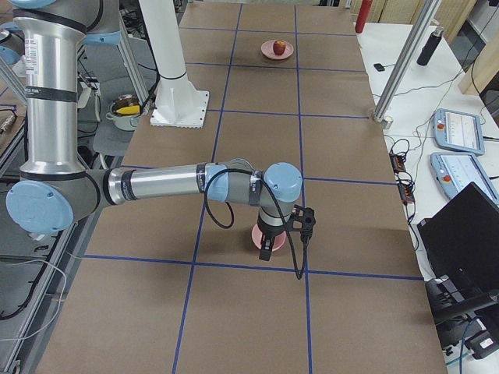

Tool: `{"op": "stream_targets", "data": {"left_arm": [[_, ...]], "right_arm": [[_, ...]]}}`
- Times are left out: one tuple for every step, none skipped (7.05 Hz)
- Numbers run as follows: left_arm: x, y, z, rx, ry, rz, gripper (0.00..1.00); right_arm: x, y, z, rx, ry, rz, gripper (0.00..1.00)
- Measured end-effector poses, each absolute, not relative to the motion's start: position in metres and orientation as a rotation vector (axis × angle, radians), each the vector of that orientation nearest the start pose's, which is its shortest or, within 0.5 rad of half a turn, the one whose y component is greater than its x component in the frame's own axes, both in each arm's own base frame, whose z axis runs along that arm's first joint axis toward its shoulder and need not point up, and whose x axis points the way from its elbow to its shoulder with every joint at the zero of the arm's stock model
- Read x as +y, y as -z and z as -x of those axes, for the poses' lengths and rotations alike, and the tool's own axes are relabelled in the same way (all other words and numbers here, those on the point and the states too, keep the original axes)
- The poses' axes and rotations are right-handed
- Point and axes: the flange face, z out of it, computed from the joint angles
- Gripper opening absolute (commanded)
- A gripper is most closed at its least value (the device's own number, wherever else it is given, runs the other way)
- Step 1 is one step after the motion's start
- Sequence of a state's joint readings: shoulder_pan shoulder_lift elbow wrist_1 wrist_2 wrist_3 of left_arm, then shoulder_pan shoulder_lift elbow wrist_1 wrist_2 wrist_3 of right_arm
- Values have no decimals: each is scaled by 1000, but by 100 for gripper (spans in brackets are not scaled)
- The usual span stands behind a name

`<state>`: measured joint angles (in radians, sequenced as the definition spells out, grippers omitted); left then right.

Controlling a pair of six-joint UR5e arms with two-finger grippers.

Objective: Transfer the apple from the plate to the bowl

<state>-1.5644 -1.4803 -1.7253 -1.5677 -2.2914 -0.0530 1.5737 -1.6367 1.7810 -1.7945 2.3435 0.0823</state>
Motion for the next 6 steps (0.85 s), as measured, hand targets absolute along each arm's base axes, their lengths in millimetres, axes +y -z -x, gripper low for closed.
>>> {"op": "stream_targets", "data": {"left_arm": [[-457,-630,65,721,21,-37,99],[-457,-630,65,720,19,-37,99],[-458,-630,64,719,17,-38,99],[-460,-628,63,719,14,-41,99],[-462,-625,63,720,10,-46,99],[-464,-622,62,723,7,-53,99]], "right_arm": [[-454,-609,-64,-768,-109,105,100],[-455,-608,-64,-768,-107,101,100],[-457,-606,-64,-767,-103,93,100],[-462,-601,-64,-767,-97,81,100],[-468,-594,-62,-768,-88,67,100],[-473,-588,-57,-766,-73,60,100]]}}
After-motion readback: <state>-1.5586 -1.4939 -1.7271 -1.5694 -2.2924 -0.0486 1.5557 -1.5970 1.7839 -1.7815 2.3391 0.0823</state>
